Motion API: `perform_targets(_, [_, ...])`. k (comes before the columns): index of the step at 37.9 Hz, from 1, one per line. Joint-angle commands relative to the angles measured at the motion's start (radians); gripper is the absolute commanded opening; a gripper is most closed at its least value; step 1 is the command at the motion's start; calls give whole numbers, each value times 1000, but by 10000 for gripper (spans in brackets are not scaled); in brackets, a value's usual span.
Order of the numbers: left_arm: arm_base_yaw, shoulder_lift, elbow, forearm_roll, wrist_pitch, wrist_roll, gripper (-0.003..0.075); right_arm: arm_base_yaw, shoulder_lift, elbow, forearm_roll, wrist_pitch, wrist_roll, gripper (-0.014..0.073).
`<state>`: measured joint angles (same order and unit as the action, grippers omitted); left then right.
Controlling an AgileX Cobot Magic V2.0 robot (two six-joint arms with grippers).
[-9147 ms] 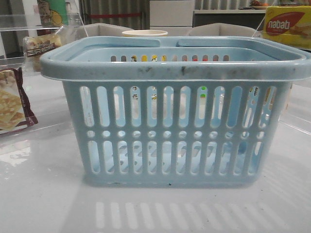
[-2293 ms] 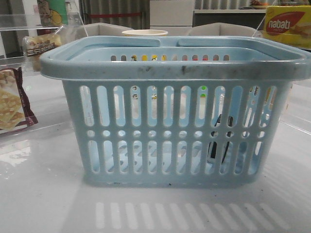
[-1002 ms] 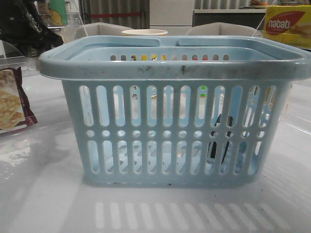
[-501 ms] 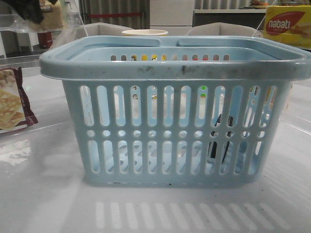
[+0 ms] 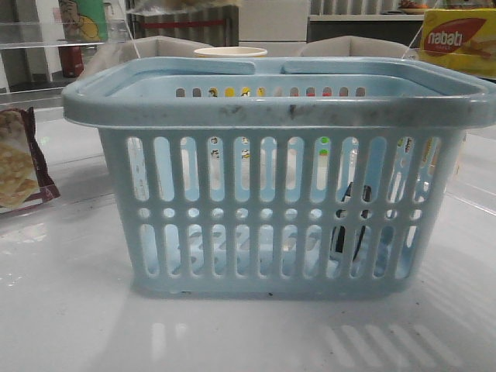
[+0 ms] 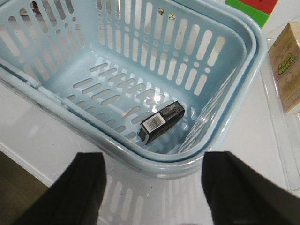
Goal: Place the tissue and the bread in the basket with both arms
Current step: 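Carry the bread bun over the basket and release it inside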
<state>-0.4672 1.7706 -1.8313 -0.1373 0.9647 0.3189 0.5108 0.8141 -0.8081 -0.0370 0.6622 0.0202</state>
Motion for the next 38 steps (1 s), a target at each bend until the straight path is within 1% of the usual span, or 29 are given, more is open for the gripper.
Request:
perform_targets(1, [-63, -55, 7, -25, -29, 18, 90, 0, -7, -25, -16, -69, -2, 543])
perform_targets(7, [-133, -55, 87, -27, -58, 26, 91, 0, -7, -25, -16, -69, -2, 543])
perform_targets(9, [-153, -55, 114, -29, -70, 26, 109, 0, -7, -25, -16, -69, -2, 543])
perform_targets(12, [-169, -55, 147, -39, -91, 26, 197, 0, -7, -25, -16, -69, -2, 543])
perform_targets(14, [-175, -55, 160, -49, -99, 26, 310, 0, -7, -25, -16, -69, -2, 543])
perform_targets(16, [-176, -55, 162, -55, -101, 26, 405, 0, -7, -25, -16, -69, -2, 543])
perform_targets(19, [-176, -65, 162, -58, -111, 26, 491, 0, -7, -25, -16, -69, -2, 543])
perform_targets(20, [-176, -78, 162, -58, -113, 26, 500, 0, -7, -25, -16, -69, -2, 543])
perform_targets(24, [-176, -155, 199, -96, -123, 26, 494, 0, -7, -25, -16, -69, -2, 543])
perform_targets(30, [-176, -363, 379, -97, -154, 26, 494, 0, -7, -25, -16, -69, -2, 543])
perform_targets(38, [-176, -599, 613, -91, -154, 26, 494, 0, -7, -25, -16, -69, -2, 543])
